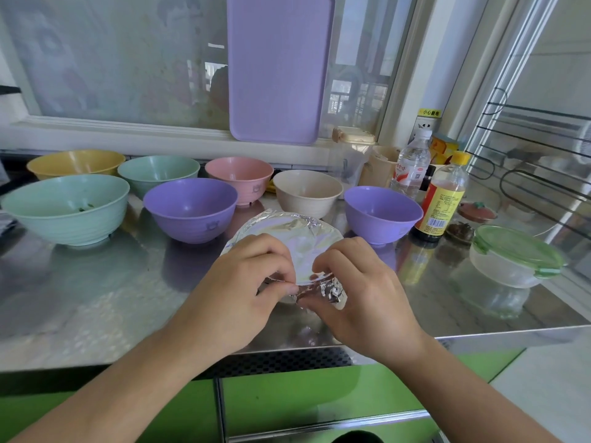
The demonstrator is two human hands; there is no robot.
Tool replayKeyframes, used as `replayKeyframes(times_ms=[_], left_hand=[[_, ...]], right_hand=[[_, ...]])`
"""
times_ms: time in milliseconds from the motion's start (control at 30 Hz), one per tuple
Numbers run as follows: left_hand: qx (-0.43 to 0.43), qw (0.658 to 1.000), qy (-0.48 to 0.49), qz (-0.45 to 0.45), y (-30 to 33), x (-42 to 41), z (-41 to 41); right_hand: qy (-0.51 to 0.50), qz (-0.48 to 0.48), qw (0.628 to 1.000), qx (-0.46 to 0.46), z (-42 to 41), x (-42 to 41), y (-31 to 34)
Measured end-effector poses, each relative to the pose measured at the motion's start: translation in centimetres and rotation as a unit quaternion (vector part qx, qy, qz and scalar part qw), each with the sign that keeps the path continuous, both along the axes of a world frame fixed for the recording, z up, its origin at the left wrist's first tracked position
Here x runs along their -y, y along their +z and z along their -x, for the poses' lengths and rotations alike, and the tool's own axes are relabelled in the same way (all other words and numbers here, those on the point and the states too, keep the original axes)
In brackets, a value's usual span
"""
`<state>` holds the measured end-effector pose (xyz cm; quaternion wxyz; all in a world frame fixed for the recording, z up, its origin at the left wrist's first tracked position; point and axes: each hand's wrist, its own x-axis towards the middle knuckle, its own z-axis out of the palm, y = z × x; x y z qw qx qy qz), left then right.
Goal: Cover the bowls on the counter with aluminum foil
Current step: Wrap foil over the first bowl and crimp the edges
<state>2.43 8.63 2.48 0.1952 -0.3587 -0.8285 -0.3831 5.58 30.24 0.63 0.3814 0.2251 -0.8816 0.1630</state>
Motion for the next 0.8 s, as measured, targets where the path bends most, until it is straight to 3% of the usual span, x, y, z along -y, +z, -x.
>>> replayKeyframes(times_ms=[333,467,667,800], left_hand=[[0.002,1.000,-0.003,0.011,0.1,0.1,0.3],[0.007,1.000,-0.007,0.011,0.1,0.3,0.4],[0.007,1.000,-0.008,0.012,0.3,0.4,0.3],[0.007,1.000,-0.011,0.015,0.3,0.4,0.3]], right_hand=[[-0.030,-0.062,0.997,-0.015,0.3,0.2,-1.5],[-0.010,-0.048,0.999,0.008,0.1,-1.2,-1.4],[-0.080,-0.044,0.996,-0.025,0.6,-1.4,-2.0],[-0.054,-0.038,0.998,0.014,0.4,-1.1,-1.8]])
